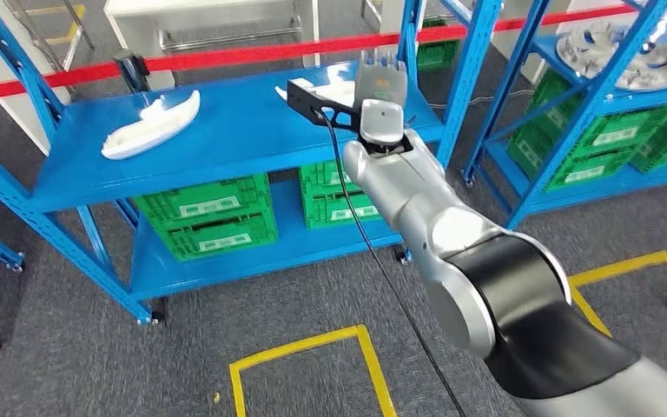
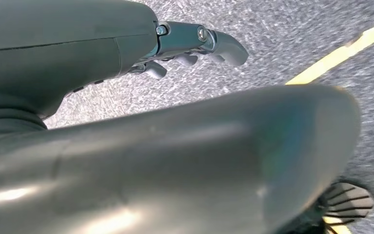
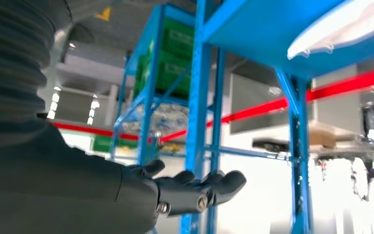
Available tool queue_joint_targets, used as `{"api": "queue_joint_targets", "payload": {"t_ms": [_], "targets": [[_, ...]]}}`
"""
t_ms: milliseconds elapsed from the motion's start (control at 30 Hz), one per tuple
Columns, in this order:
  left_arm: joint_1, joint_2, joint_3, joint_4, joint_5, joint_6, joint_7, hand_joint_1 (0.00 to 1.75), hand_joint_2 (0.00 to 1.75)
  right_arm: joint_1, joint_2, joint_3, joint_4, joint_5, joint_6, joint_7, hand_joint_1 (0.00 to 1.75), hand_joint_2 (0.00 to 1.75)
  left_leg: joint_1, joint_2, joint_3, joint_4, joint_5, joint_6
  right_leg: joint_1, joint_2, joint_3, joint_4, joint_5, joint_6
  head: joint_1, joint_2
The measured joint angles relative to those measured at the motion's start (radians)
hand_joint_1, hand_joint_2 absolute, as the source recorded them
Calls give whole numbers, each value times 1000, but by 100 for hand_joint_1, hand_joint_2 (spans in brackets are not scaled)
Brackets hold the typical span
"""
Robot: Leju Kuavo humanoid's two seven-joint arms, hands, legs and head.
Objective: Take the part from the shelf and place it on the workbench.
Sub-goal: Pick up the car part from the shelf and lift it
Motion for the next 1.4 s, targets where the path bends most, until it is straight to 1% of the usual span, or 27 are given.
{"api": "queue_joint_targets", "payload": {"t_ms": [67,133,200,267,333,367,400,467,500,533,567,633,700,733,767,833,867,900,967,1000,1033,1167,1233,1300,1333,1367,1400], "targets": [[0,0,0,-1,0,-1,0,0,0,1,0,0,0,0,0,-1,0,175,-1,1,7,4,-3,-13,3,0,10,-1,-13,-24,0,0],[0,-1,0,-1,0,-1,-1,0,0,1,0,0,-4,0,-1,-1,0,175,0,2,-4,39,5,-25,-1,1,33,-8,-18,-39,-2,0],[-3,-1,0,-1,0,-1,-1,0,0,-2,1,0,-7,0,-2,-1,0,175,3,6,-62,138,5,-34,-4,2,61,-21,-29,-48,-7,0],[-3,-1,0,-1,0,-1,-1,0,0,2,1,0,-6,1,-1,-1,0,175,4,10,-146,249,-40,-39,-5,3,91,-32,-46,-51,-9,0],[2,-1,0,-1,0,-2,-1,0,0,7,1,0,-6,1,0,-1,0,175,2,11,-201,268,-92,-36,-4,5,128,-39,-71,-52,-9,0],[4,-1,0,-1,0,-1,-1,0,0,8,1,0,-6,1,0,-1,0,175,1,11,-208,233,-86,-31,-3,5,148,-40,-86,-52,-9,0],[5,-1,0,-1,0,-1,-1,0,0,9,1,0,-6,1,0,-1,0,175,-2,10,-207,175,-45,-23,-2,6,169,-42,-102,-51,-9,0],[8,1,0,0,0,-1,-1,0,0,11,2,0,-3,1,0,-1,0,175,-12,9,-196,43,107,-3,1,8,202,-42,-133,-45,-10,0],[11,2,0,0,0,-2,0,0,0,13,3,0,-2,0,0,0,0,175,-17,7,-191,0,165,3,3,10,214,-45,-149,-40,-10,0],[13,2,0,0,0,-2,0,0,0,15,4,0,0,0,0,0,0,175,-19,5,-187,-22,194,7,5,13,225,-44,-158,-34,-10,0],[12,2,0,-1,0,-2,0,0,0,13,6,0,-1,0,0,1,0,175,-19,3,-178,-25,190,9,6,15,232,-39,-160,-28,-10,0],[7,1,0,-1,0,-3,-1,0,0,5,7,0,-3,0,-2,2,0,175,-16,3,-158,-26,176,18,5,13,213,19,-138,-18,-7,0],[2,0,0,-1,0,-3,-1,0,0,-1,7,0,-5,0,-2,2,0,175,-14,3,-135,-27,160,27,4,9,135,137,-128,-10,-4,0],[0,0,0,-1,0,-3,-1,0,0,0,6,0,-5,0,-2,2,0,175,-14,3,-123,-27,149,31,5,7,86,196,-149,-7,-3,0],[-1,0,0,-1,0,-3,-1,0,0,3,6,0,-4,0,-2,2,0,175,-15,2,-111,-26,137,33,5,6,43,236,-185,-5,-3,0],[0,0,0,-1,0,-3,-1,0,0,7,4,0,-4,0,-1,2,0,175,-16,-2,-88,-22,112,35,6,5,-12,244,-249,-4,-2,0],[0,0,0,-1,0,-3,-1,0,0,7,2,0,-4,0,-2,2,0,175,-17,-5,-76,-19,100,35,7,5,-21,211,-245,-7,-2,0],[1,-1,0,-1,0,-3,-1,0,0,7,0,0,-4,0,-2,2,0,175,-19,-7,-64,-16,88,34,9,5,-20,158,-207,-12,-1,0],[1,-2,0,0,0,-3,-1,0,0,8,-2,0,-3,0,-2,3,0,175,-21,-11,-44,-11,65,30,16,7,-5,39,-74,-27,-2,0],[0,-3,0,0,0,-3,-1,0,0,8,-3,0,-3,0,-1,4,0,175,-22,-13,-38,-9,55,25,19,8,4,0,-23,-33,-1,0],[-1,-3,0,0,0,-3,-1,0,0,7,-3,0,-3,0,-1,4,0,175,-23,-15,-34,-5,50,19,21,10,9,-19,6,-39,-1,0],[-1,-2,0,-1,1,-3,-1,0,0,4,-1,0,-4,0,-2,3,0,175,-23,-9,-45,35,33,-6,12,10,41,-34,5,-60,-2,0],[-2,-2,0,-1,1,-3,-1,0,0,3,1,0,-4,0,-2,1,0,175,-18,0,-98,132,-7,-18,9,10,54,-38,0,-67,-6,0],[-2,-2,0,-1,3,-3,-1,0,0,5,2,0,-4,0,-2,-1,0,175,-7,4,-171,243,-47,-29,7,10,62,-37,-10,-67,-7,0],[0,-2,0,-1,4,-3,-1,0,0,7,2,0,-4,0,-1,-2,0,175,-3,6,-192,265,-47,-34,6,10,66,-36,-16,-65,-7,0],[2,-1,0,-1,6,-3,-1,0,0,9,3,0,-4,0,-1,-2,0,175,1,8,-195,250,-27,-38,4,10,72,-34,-22,-62,-7,0],[3,0,0,-1,8,-3,-1,0,0,10,4,0,-4,0,-1,-2,0,175,4,10,-179,199,11,-42,2,10,79,-33,-28,-59,-7,0]]}}
